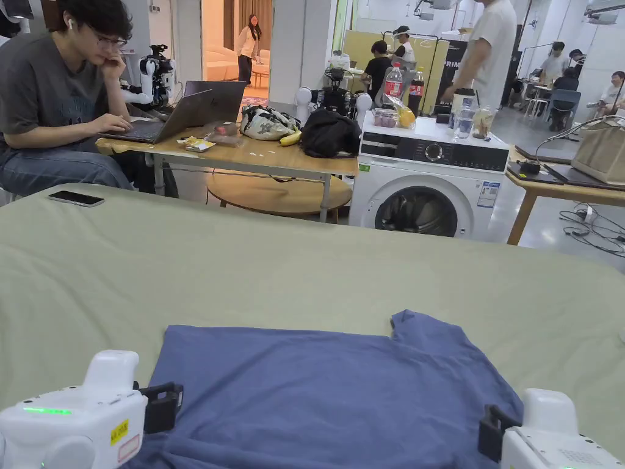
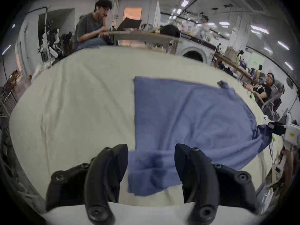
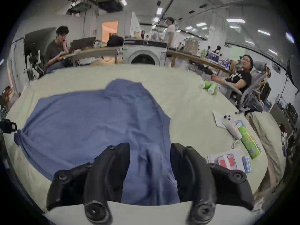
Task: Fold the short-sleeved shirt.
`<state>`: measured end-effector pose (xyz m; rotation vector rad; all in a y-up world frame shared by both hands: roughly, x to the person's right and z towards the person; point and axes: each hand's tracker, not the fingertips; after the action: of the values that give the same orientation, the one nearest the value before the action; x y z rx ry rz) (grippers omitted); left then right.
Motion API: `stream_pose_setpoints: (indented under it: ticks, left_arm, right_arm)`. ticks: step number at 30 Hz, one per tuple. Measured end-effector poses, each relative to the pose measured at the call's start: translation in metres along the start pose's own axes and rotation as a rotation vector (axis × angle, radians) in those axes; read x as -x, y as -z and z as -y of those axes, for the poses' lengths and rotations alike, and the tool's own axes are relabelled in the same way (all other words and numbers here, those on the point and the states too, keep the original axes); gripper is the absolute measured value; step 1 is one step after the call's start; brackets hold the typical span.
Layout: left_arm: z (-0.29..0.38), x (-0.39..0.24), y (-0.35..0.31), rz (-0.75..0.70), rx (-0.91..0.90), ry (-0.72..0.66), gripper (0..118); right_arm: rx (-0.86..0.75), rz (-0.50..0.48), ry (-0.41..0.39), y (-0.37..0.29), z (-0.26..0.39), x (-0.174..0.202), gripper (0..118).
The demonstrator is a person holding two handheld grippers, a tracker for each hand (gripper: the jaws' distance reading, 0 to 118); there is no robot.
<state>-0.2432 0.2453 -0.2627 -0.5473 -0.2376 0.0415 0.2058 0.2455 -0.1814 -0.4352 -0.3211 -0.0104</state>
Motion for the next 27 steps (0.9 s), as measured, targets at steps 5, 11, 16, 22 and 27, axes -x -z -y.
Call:
stream_pose_setpoints:
  ticks: [5, 11, 16, 22, 27]
  left_arm:
    - [0.013, -0.035, 0.004, -0.088, -0.075, 0.111, 57]
    - [-0.026, -0.021, 0.026, -0.068, -0.064, 0.059, 0]
    - [-0.094, 0.031, 0.112, -0.046, 0.165, 0.003, 0]
    - [-0.140, 0.077, 0.219, -0.051, 0.380, -0.100, 0]
    - [-0.130, 0.087, 0.267, -0.093, 0.507, -0.213, 29]
  right_arm:
    - [-0.084, -0.052, 0.007, -0.001, -0.002, 0.031, 42]
    - [-0.081, -0.064, -0.001, 0.015, -0.012, 0.049, 0]
    - [-0.017, -0.082, 0.010, 0.040, -0.020, 0.053, 0]
    - [0.037, -0.088, -0.016, 0.065, -0.021, 0.056, 0]
    - [0.083, -0.079, -0.022, 0.082, -0.014, 0.050, 0]
